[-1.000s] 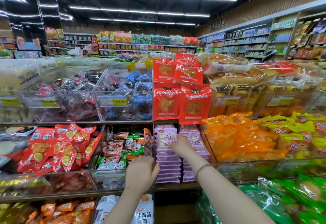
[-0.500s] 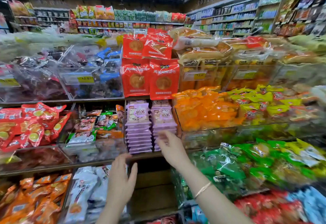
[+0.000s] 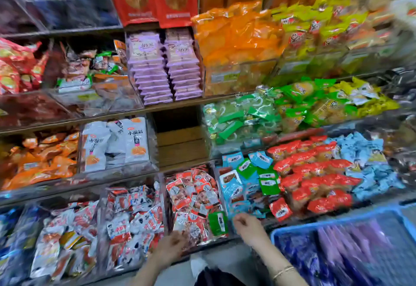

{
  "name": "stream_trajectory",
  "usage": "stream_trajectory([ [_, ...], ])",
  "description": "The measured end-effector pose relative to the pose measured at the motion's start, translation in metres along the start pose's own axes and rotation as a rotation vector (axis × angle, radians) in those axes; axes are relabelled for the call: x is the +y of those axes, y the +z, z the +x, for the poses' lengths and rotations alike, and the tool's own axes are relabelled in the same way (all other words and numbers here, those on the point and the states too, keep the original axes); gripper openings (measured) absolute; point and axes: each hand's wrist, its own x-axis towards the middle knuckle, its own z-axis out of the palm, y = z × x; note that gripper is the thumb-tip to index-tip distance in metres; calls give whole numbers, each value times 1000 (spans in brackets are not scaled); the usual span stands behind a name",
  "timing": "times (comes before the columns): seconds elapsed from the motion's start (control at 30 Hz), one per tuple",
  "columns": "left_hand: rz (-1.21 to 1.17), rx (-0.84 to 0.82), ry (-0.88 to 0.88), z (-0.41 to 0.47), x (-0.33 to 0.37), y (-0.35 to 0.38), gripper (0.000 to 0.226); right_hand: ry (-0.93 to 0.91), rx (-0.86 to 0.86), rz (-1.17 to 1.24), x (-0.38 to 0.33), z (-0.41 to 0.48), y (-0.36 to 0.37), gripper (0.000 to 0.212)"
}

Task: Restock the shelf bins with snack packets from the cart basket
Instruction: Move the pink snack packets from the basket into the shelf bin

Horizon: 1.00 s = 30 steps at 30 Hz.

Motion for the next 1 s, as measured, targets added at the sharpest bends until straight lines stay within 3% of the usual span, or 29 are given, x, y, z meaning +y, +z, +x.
stream_trajectory([
  [0.2, -143, -54, -229, -55, -58, 71, 17, 210, -38, -14, 112, -80, 37, 19],
  [0.43, -161, -169, -311, -95, -74, 140, 20, 402, 57, 111, 192, -158, 23, 23],
  [0.57, -166, -135, -281, -91, -62, 165, 13, 503, 152, 203, 232, -176, -4, 22],
  [0.8, -191, -122, -236, -68, -2, 220, 15, 497, 253, 163, 280, -171, -85, 26],
  [1.0, -166, -71, -264, -43, 47, 302, 17, 422, 239, -6, 318, -134, -182, 15],
])
